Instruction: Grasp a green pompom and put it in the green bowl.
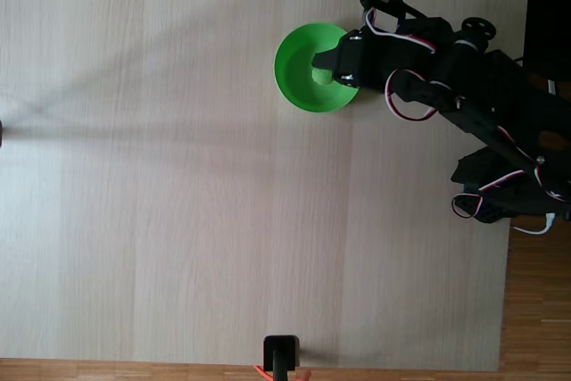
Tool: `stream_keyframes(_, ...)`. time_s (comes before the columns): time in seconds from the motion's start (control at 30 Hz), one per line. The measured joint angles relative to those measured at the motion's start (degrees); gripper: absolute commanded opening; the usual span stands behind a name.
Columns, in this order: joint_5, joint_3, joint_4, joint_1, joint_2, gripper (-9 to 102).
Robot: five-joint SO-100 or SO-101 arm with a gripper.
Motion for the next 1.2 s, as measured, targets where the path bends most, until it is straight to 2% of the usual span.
stream_keyframes(0.37,0.0,0.0,3.16,-0.26,0.0,21)
stream_keyframes(0.53,0.0,0.26,6.06,-3.43,1.23,21)
stream_keyframes(0.83,0.35,1.41,14.24,-13.01,14.24,21)
stream_keyframes(1.07,0.44,15.12,15.64,-19.95,24.61,21)
stream_keyframes(1.2,0.53,26.37,12.48,-23.47,30.67,21)
